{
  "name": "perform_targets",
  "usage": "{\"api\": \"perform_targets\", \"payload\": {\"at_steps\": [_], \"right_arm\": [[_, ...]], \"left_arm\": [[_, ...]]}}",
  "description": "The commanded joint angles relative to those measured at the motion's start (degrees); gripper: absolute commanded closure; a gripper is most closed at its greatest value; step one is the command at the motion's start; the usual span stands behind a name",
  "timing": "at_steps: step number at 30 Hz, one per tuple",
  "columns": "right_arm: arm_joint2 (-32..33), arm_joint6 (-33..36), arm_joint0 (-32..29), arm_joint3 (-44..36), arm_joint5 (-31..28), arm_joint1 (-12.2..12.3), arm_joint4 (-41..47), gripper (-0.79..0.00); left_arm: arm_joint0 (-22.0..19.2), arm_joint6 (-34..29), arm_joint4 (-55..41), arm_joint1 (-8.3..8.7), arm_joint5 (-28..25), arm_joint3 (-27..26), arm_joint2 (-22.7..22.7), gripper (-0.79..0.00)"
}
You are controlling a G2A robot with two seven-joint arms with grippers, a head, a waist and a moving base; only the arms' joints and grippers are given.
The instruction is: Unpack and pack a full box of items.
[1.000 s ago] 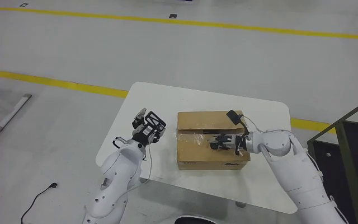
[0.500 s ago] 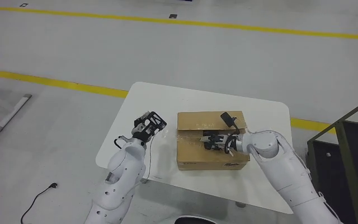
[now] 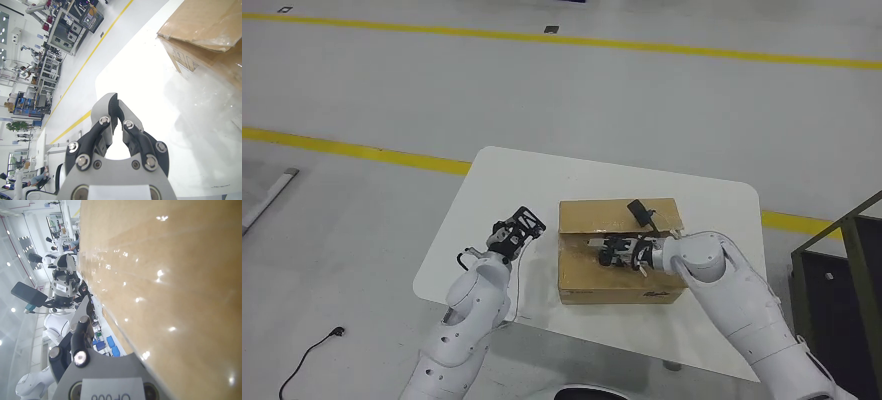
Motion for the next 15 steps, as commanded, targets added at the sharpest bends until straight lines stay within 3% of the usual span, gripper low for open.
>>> {"api": "perform_targets", "payload": {"at_steps": [1,4,12,15], "right_arm": [[-0.85,-0.27,0.58,0.43,0.37,-0.15,-1.45,-0.486],[-2.03,-0.58,1.63,0.8,0.92,-0.37,-3.75,-0.345],[-4.95,-0.96,4.19,1.17,2.25,-1.15,-7.91,-0.222],[-5.74,-1.86,4.67,1.46,2.51,-1.51,-8.5,-0.086]], "left_arm": [[-0.13,0.14,-0.19,-0.06,-0.18,0.1,0.32,0.0],[-0.19,0.19,-0.23,-0.09,-0.15,0.25,0.48,0.0],[0.02,0.19,-0.81,-0.07,0.16,-0.17,0.04,0.0],[0.26,0.26,-0.91,0.0,0.25,-0.44,-0.39,0.0]]}}
